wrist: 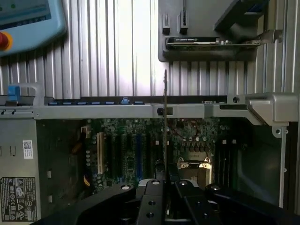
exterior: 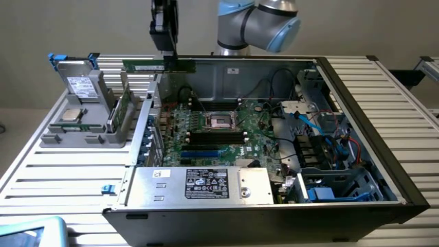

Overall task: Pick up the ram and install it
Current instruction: 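Pick up the ram and move it above insertion slot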

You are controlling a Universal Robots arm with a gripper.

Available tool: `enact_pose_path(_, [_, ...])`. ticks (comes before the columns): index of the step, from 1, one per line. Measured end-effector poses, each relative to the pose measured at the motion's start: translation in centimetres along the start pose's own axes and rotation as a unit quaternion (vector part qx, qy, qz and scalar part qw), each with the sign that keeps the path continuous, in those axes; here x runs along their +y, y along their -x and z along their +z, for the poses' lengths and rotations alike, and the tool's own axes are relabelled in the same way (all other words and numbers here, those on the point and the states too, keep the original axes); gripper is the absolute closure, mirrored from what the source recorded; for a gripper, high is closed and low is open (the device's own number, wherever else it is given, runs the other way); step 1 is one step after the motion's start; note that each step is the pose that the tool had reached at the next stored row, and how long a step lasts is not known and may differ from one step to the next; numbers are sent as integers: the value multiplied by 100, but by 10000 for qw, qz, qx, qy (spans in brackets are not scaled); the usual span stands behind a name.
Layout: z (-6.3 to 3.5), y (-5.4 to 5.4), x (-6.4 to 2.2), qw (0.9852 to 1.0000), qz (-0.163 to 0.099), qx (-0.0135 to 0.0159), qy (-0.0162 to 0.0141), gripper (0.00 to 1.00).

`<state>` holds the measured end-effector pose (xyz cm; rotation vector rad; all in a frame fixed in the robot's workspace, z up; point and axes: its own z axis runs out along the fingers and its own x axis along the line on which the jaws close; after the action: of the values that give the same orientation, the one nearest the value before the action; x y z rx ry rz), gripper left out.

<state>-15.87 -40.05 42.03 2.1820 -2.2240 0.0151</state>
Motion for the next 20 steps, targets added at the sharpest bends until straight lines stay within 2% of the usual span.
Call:
enact_pose_path(10, [63, 11, -453, 10000, 0, 0, 1, 86])
enact_pose_path(15, [136, 57, -679, 10000, 0, 0, 1, 86])
enact_pose_path(20, [222, 173, -807, 10000, 0, 0, 1, 86])
